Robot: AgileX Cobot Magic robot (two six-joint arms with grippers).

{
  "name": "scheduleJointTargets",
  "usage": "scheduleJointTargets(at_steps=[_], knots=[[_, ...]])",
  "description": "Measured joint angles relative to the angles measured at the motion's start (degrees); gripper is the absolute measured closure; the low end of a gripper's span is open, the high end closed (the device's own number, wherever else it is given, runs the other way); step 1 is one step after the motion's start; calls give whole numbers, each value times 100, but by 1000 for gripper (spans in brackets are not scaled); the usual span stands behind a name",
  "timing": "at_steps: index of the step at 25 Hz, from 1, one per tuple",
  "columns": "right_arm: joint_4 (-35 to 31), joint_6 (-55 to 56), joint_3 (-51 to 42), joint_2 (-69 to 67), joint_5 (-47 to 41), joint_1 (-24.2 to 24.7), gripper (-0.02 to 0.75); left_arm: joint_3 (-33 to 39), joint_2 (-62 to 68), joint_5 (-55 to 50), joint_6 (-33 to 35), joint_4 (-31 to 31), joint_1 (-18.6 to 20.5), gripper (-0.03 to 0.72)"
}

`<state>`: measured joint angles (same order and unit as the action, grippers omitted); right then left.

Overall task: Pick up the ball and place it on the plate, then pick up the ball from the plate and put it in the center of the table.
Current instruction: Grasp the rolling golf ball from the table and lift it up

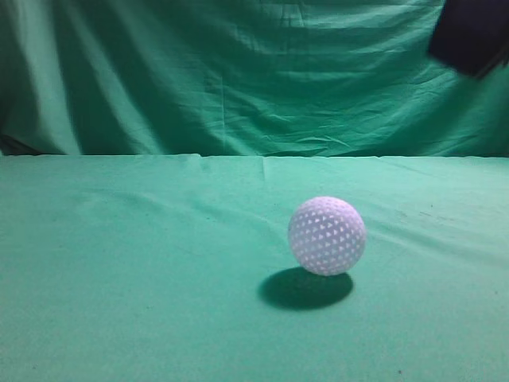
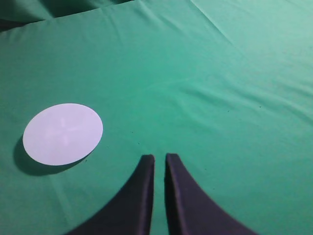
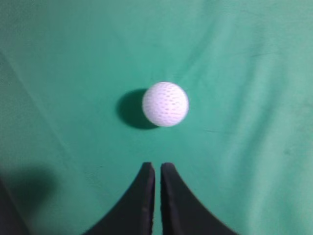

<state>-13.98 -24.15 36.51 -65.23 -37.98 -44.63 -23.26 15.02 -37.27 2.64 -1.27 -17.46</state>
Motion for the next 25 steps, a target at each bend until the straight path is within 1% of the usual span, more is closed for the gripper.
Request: scheduleJointTargets(at_steps=[1,2,5,6,7,8,10,13,15,16,17,21,25], knots=[[0,0,0,-163,65,-126,738,0,0,0,0,0,0,637],[0,0,22,-328,91,-250,691,0,0,0,0,-12,0,637],[0,0,232,-808,153,-504,691,0,0,0,0,-85,0,637],[0,12,306,-979,153,-543,631,0,0,0,0,-97,0,637],[0,34,405,-1118,167,-556,629,0,0,0,0,-107,0,637],[0,46,507,-1277,179,-556,568,0,0,0,0,-107,0,637],[0,97,701,-1547,191,-556,472,0,0,0,0,-110,0,637],[12,399,975,-1922,191,-556,250,0,0,0,0,-110,0,637],[106,658,1155,-2125,191,-556,149,0,0,0,0,-110,0,637],[194,832,1235,-2228,191,-556,125,0,0,0,0,-110,0,637],[336,986,1295,-2308,177,-556,139,0,0,0,0,-110,0,637],[911,1564,1472,-2628,-8,-556,139,0,0,0,0,-110,0,637],[1003,1666,1495,-2811,-80,-556,139,0,0,0,0,-110,0,637]])
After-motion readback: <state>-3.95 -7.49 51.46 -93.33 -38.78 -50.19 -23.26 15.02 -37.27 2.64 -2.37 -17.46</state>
